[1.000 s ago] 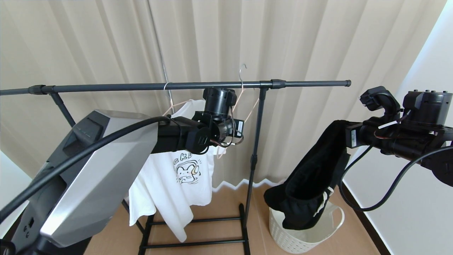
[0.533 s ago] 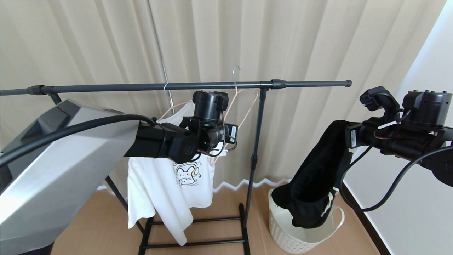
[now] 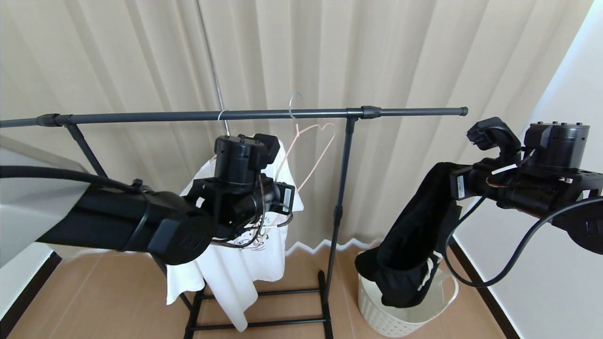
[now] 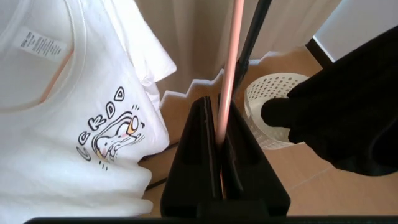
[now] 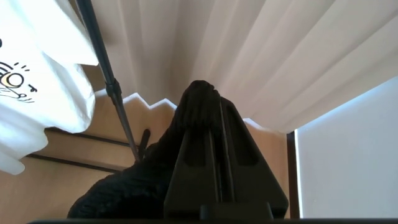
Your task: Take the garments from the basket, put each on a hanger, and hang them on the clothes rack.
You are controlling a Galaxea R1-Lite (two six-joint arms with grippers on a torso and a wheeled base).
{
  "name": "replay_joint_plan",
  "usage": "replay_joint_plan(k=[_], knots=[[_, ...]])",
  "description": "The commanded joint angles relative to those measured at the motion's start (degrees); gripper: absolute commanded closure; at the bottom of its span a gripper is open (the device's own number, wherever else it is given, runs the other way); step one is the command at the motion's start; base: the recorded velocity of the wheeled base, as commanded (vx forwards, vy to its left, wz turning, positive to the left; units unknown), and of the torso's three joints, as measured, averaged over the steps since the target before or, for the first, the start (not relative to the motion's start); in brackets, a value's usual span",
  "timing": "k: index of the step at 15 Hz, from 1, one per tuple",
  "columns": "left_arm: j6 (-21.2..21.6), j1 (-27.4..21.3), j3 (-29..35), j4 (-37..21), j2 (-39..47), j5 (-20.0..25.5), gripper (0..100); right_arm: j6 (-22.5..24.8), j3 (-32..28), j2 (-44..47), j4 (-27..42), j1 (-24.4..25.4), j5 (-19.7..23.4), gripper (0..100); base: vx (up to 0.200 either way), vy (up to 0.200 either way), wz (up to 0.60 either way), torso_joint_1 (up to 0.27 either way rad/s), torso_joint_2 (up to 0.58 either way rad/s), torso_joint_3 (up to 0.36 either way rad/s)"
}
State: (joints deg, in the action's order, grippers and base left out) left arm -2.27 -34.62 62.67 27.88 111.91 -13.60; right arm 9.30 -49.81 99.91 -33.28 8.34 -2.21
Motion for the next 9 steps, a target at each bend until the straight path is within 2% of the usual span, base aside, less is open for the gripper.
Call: replay_joint_plan(k=[1, 5, 7, 8, 9], knots=[[1.3, 0.5, -16.4, 7.1, -11.1, 2.6, 100, 0.0, -0.2, -0.2, 0.0, 3.4, -4.2, 100, 0.000, 0.000, 0.00, 0.000, 0.00, 0.000], [3.1, 1.5, -31.8, 15.4, -18.0, 11.1, 100, 0.0, -1.3, 0.0, 0.0, 8.5, -15.0, 100, 0.000, 0.000, 0.00, 0.000, 0.00, 0.000], [4.4, 3.0, -38.1, 23.7, -17.8, 15.6, 100, 0.0, -1.7, 0.2, 0.0, 10.8, -19.9, 100, 0.000, 0.000, 0.00, 0.000, 0.00, 0.000], [5.3, 3.4, -39.2, 25.9, -17.6, 16.8, 100, 0.0, -1.7, 0.4, 0.0, 11.0, -20.6, 100, 0.000, 0.000, 0.00, 0.000, 0.00, 0.000], [9.0, 4.8, -43.2, 32.7, -16.1, 20.0, 100, 0.1, -2.1, 0.8, 0.0, 11.4, -23.2, 100, 0.000, 0.000, 0.00, 0.000, 0.00, 0.000]])
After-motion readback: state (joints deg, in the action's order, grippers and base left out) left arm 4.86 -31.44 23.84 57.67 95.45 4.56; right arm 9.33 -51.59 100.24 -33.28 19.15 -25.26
